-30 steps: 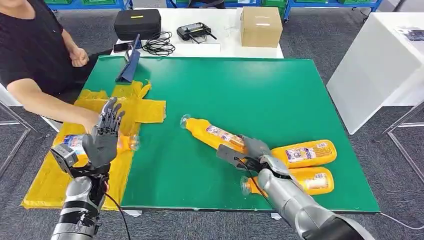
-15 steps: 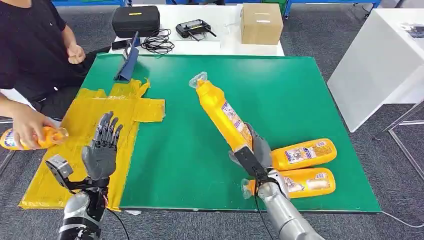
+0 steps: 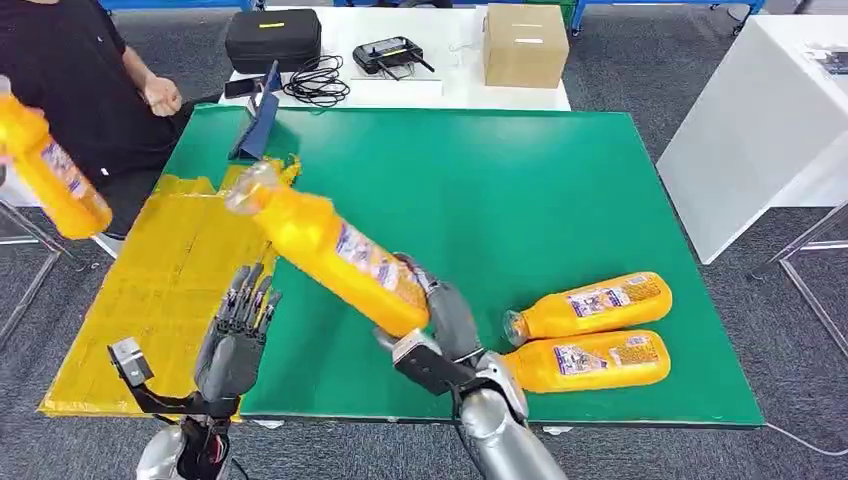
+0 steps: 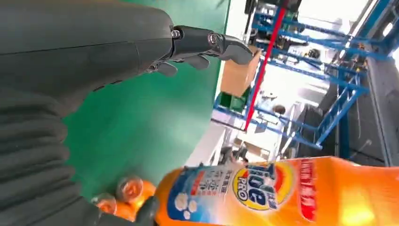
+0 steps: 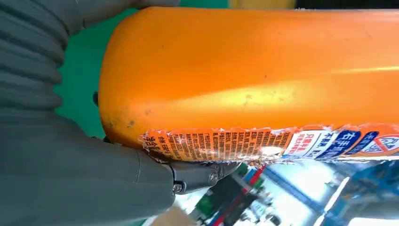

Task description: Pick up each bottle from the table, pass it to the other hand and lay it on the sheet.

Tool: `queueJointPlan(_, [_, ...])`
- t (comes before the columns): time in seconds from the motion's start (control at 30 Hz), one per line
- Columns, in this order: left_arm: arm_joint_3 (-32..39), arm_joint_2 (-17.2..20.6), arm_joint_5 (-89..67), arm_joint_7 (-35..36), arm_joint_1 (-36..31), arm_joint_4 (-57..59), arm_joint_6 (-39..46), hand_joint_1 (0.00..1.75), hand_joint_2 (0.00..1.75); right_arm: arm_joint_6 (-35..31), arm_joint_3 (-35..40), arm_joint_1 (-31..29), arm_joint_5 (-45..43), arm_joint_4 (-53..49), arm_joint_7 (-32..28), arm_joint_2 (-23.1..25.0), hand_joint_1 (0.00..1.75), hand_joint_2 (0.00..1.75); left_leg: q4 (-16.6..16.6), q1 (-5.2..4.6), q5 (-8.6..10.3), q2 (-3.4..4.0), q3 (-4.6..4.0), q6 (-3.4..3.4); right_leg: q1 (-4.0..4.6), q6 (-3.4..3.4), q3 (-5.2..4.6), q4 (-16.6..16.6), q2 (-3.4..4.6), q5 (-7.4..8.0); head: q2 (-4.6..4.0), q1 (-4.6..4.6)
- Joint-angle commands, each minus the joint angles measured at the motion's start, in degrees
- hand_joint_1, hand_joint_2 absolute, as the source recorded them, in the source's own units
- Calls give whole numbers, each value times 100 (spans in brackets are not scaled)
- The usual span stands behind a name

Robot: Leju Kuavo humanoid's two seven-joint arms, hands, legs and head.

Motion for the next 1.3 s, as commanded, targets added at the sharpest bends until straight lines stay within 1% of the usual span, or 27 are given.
queueJointPlan(0.03, [-478,-38,46,-50,205,-389,-111,0,175,327,1047,-4,100,280,14,13,175,175,-10,3,-3,10,17,2,4,-1,13,-10,8,1,0,-2])
queueJointPlan(0.07, [-522,-46,11,-109,249,-460,-96,0,175,319,1177,3,161,356,9,25,175,175,-15,4,-4,18,23,2,5,-2,16,-14,17,2,0,2])
queueJointPlan(0.2, [-601,-16,59,-203,337,-588,-147,0,175,335,1538,42,276,737,71,125,175,175,-16,4,-4,9,24,1,4,-2,18,-13,7,-3,0,0])
queueJointPlan(0.27, [-592,-6,109,-240,372,-650,-230,0,175,395,1657,-1,269,1137,73,213,175,175,-13,3,-2,5,18,1,3,-2,16,-10,4,-2,0,0])
queueJointPlan(0.37, [-589,-11,110,-243,381,-663,-234,0,175,356,1665,-4,269,1199,45,229,175,175,-18,3,-1,12,22,2,2,-2,19,-14,10,1,0,0])
queueJointPlan(0.4, [-584,-11,108,-249,395,-678,-250,0,175,366,1687,-4,287,1256,41,229,175,175,-10,3,-1,7,11,1,2,-2,10,-8,6,-1,0,4])
queueJointPlan(0.53, [-635,-44,7,-324,526,-810,-326,0,175,393,1831,38,402,1607,32,273,175,175,-21,4,-3,8,24,1,4,-4,22,-17,6,-2,0,4])
queueJointPlan(0.57, [-650,-48,-14,-329,539,-830,-322,0,175,367,1842,49,405,1631,13,275,175,175,-14,2,-2,5,16,0,2,-3,14,-10,3,-3,0,2])
queueJointPlan(0.63, [-727,-39,-211,-402,549,-875,-255,0,175,354,1911,27,381,1777,-27,280,175,175,-26,4,-3,4,31,1,4,-5,28,-19,2,-5,0,2])
queueJointPlan(0.8, [-823,-19,-633,-546,517,-878,-62,0,175,346,1934,26,369,1787,-27,280,175,175,-12,2,-2,0,14,1,2,-2,13,-9,-2,-4,0,4])
queueJointPlan(0.83, [-892,15,-771,-665,503,-866,-57,175,175,371,1940,14,358,1778,-18,280,175,175,-16,3,-1,0,18,1,4,-3,17,-13,-2,-3,0,2])
queueJointPlan(1.0, [-971,9,-1127,-891,530,-950,90,175,175,314,1753,-12,308,1534,33,270,175,175,-13,4,-2,-3,15,1,4,-3,16,-11,-5,-4,0,4])
queueJointPlan(1.2, [-956,16,-1889,-1194,579,-1115,518,175,175,394,1400,8,229,800,143,103,175,175,-5,3,-3,-2,5,2,3,-2,5,-4,-3,-4,0,2])
queueJointPlan(1.23, [-1002,56,-2517,-1379,585,-1226,928,175,175,371,1315,20,229,664,181,76,175,175,-9,4,-4,-1,13,2,4,-2,12,-8,-2,-5,0,2])
queueJointPlan(1.3, [-1084,132,-3256,-1379,571,-1441,1595,175,175,353,1167,41,205,380,224,15,175,175,-7,3,-2,-5,7,2,3,-2,8,-6,-7,-4,0,4])
